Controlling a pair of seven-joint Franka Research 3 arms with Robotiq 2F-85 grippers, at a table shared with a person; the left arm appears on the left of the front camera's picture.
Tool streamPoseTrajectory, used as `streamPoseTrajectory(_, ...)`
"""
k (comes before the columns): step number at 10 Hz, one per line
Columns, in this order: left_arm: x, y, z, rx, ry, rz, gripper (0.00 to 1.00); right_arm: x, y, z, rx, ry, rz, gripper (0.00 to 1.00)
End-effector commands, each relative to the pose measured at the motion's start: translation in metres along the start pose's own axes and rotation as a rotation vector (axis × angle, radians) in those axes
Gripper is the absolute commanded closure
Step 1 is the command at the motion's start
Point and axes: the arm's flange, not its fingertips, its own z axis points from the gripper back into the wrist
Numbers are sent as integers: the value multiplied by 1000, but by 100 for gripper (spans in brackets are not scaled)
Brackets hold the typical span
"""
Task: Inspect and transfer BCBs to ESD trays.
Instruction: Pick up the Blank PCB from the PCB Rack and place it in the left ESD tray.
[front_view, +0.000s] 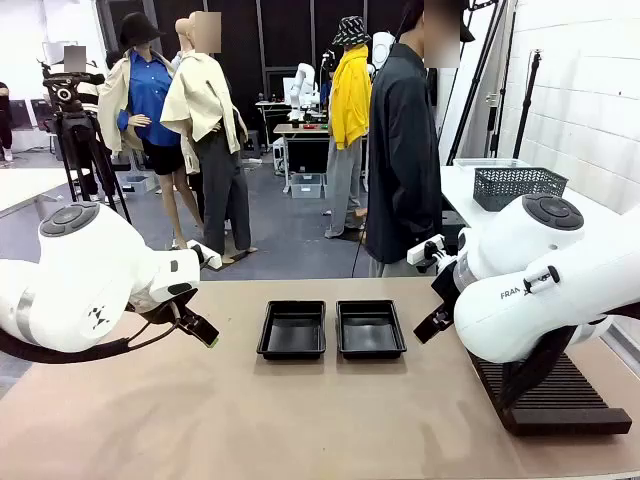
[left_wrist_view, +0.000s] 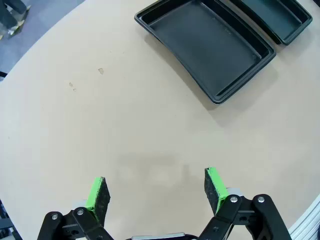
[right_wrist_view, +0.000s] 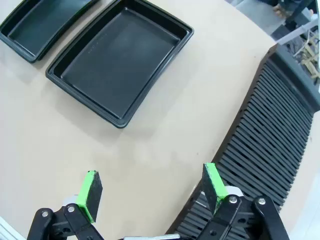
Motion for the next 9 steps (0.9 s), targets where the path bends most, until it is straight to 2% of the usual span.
streamPoseTrajectory(1, 0, 0, 0, 0, 0, 0, 0, 0, 0, 0, 0, 0, 0, 0)
streamPoseTrajectory(9, 0, 0, 0, 0, 0, 0, 0, 0, 0, 0, 0, 0, 0, 0)
